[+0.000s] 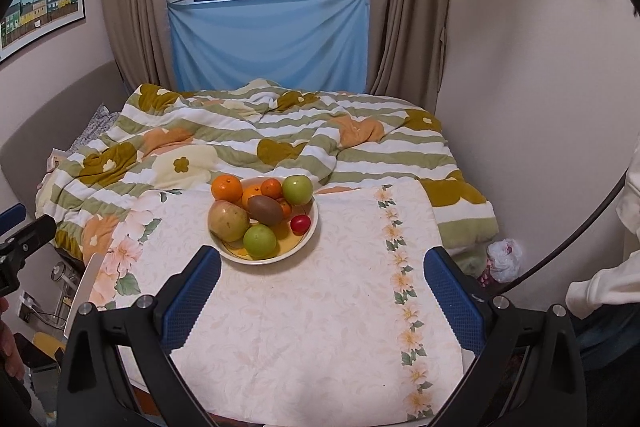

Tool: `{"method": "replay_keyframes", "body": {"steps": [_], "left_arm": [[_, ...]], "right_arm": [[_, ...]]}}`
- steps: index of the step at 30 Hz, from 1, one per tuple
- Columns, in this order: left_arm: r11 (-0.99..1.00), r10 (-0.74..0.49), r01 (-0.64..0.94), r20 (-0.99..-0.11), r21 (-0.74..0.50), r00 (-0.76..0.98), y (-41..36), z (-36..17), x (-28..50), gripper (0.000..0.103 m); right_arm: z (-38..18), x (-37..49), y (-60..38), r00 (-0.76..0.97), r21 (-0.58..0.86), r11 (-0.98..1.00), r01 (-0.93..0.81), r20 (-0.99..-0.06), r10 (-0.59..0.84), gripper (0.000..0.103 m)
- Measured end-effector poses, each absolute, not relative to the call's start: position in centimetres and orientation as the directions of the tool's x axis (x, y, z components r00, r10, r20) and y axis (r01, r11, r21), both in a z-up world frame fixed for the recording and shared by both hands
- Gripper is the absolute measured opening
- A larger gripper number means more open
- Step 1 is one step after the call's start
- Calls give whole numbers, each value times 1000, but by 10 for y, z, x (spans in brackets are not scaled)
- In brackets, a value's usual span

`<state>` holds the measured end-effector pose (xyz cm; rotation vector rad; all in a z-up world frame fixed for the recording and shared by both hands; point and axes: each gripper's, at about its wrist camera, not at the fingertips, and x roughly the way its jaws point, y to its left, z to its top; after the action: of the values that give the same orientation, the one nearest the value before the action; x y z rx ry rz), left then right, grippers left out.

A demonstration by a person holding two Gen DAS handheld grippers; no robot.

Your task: Organize fruits

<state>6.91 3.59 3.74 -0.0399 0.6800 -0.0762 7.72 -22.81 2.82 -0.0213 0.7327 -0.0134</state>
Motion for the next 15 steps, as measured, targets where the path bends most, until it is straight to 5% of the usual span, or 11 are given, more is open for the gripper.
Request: {"method": "replay_keyframes", "body": {"steps": [15], "left_arm": [[996,-86,66,-610,-56,788,23,39,69,103]], "right_arm": [[32,74,-229,745,-22,1000,5,-667,-18,101]]}}
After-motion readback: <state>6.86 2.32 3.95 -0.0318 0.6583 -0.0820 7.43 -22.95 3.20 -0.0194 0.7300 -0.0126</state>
